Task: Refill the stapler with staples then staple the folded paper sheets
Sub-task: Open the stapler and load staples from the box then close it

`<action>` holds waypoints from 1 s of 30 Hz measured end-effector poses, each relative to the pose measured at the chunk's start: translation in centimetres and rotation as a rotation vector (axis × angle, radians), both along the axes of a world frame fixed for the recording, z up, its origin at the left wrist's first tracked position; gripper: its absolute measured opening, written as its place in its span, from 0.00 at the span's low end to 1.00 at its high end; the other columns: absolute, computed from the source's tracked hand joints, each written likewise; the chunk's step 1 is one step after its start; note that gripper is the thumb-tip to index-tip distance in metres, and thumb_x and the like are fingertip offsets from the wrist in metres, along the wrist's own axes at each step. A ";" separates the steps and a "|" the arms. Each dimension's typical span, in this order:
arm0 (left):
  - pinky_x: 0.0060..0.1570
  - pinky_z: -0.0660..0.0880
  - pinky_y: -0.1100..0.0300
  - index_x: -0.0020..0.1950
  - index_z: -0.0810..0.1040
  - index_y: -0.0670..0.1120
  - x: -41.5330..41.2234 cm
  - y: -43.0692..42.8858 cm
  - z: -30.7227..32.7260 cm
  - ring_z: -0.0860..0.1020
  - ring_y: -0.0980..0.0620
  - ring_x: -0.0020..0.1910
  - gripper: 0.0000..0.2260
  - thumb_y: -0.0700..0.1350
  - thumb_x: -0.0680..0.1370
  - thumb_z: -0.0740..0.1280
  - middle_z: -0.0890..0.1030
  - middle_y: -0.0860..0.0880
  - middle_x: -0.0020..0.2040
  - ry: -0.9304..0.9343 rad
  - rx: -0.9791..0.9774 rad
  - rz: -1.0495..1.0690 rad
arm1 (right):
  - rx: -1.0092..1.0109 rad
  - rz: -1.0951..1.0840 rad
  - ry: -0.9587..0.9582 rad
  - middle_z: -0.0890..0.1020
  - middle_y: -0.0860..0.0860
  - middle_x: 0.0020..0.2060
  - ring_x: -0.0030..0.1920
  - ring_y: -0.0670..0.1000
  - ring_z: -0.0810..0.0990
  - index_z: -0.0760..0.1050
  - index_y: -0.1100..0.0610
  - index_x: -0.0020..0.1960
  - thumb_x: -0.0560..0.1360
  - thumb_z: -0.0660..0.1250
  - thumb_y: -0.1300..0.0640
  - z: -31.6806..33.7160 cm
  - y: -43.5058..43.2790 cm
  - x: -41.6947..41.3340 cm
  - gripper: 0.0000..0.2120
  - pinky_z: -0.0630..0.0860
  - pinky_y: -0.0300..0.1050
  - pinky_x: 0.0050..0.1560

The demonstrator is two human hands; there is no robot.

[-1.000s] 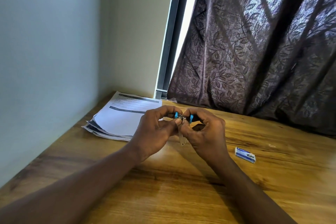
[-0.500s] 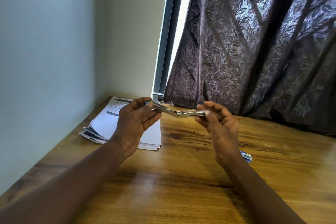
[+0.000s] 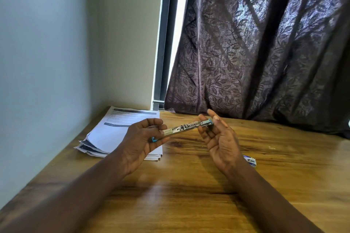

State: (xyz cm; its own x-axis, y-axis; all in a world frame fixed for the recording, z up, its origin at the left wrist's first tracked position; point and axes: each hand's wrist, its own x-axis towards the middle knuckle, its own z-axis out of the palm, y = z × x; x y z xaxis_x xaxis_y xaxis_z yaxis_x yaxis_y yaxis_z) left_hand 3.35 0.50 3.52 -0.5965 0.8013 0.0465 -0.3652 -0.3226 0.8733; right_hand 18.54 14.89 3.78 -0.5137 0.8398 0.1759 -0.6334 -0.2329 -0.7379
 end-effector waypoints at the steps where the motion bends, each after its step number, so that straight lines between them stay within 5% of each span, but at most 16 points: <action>1: 0.45 0.85 0.53 0.51 0.80 0.37 -0.1 0.0 -0.2 0.84 0.41 0.50 0.12 0.23 0.76 0.64 0.84 0.39 0.47 -0.009 0.007 0.004 | 0.007 -0.003 -0.017 0.85 0.62 0.56 0.48 0.54 0.84 0.75 0.61 0.69 0.81 0.62 0.62 0.0 -0.1 -0.1 0.16 0.85 0.43 0.45; 4: 0.48 0.85 0.51 0.52 0.81 0.37 -0.4 0.1 -0.3 0.85 0.41 0.50 0.12 0.24 0.77 0.64 0.85 0.39 0.47 -0.024 0.034 -0.010 | -0.003 0.016 -0.045 0.85 0.62 0.56 0.44 0.54 0.85 0.71 0.57 0.71 0.81 0.63 0.62 -0.3 -0.4 -0.4 0.19 0.85 0.44 0.43; 10: 0.50 0.85 0.49 0.49 0.83 0.39 -0.3 -0.1 -0.3 0.85 0.42 0.50 0.12 0.26 0.77 0.63 0.86 0.41 0.47 0.131 0.022 -0.020 | 0.018 0.077 -0.065 0.85 0.63 0.52 0.43 0.54 0.86 0.75 0.67 0.64 0.83 0.61 0.60 -0.2 -0.7 -0.2 0.15 0.85 0.45 0.44; 14: 0.54 0.81 0.55 0.51 0.84 0.47 0.3 -0.4 -0.7 0.83 0.49 0.53 0.03 0.42 0.78 0.71 0.86 0.50 0.49 0.734 -0.060 0.157 | 0.106 0.110 -0.107 0.86 0.60 0.49 0.42 0.53 0.84 0.79 0.62 0.62 0.82 0.62 0.58 -0.1 -1.6 -0.2 0.12 0.84 0.43 0.41; 16: 0.51 0.80 0.61 0.53 0.82 0.52 0.7 -0.7 -0.8 0.82 0.52 0.53 0.09 0.50 0.74 0.72 0.84 0.55 0.51 1.083 -0.018 0.241 | 0.154 0.125 -0.137 0.86 0.58 0.45 0.39 0.51 0.83 0.79 0.62 0.61 0.81 0.64 0.57 -0.2 -2.1 -0.4 0.13 0.84 0.42 0.39; 19: 0.49 0.79 0.64 0.57 0.81 0.52 1.3 -0.8 -0.9 0.81 0.53 0.51 0.12 0.47 0.74 0.73 0.83 0.58 0.52 1.373 0.100 0.273 | 0.243 0.153 -0.183 0.84 0.56 0.39 0.34 0.48 0.81 0.81 0.61 0.58 0.81 0.64 0.55 -0.5 -2.6 -0.7 0.13 0.81 0.41 0.33; 26: 0.42 0.80 0.66 0.54 0.84 0.50 1.8 -0.6 -0.7 0.83 0.54 0.45 0.09 0.39 0.76 0.75 0.84 0.58 0.47 1.412 0.136 0.313 | 0.393 0.201 -0.248 0.83 0.62 0.45 0.38 0.54 0.79 0.82 0.60 0.60 0.81 0.64 0.51 -1.1 -3.2 -0.8 0.15 0.77 0.43 0.32; 30: 0.42 0.80 0.67 0.55 0.85 0.48 2.2 -0.6 -0.5 0.84 0.55 0.45 0.09 0.39 0.76 0.75 0.85 0.58 0.45 1.389 0.120 0.324 | 0.449 0.192 -0.260 0.82 0.59 0.40 0.34 0.51 0.78 0.82 0.62 0.59 0.81 0.65 0.51 -1.2 -3.1 -0.6 0.16 0.76 0.41 0.28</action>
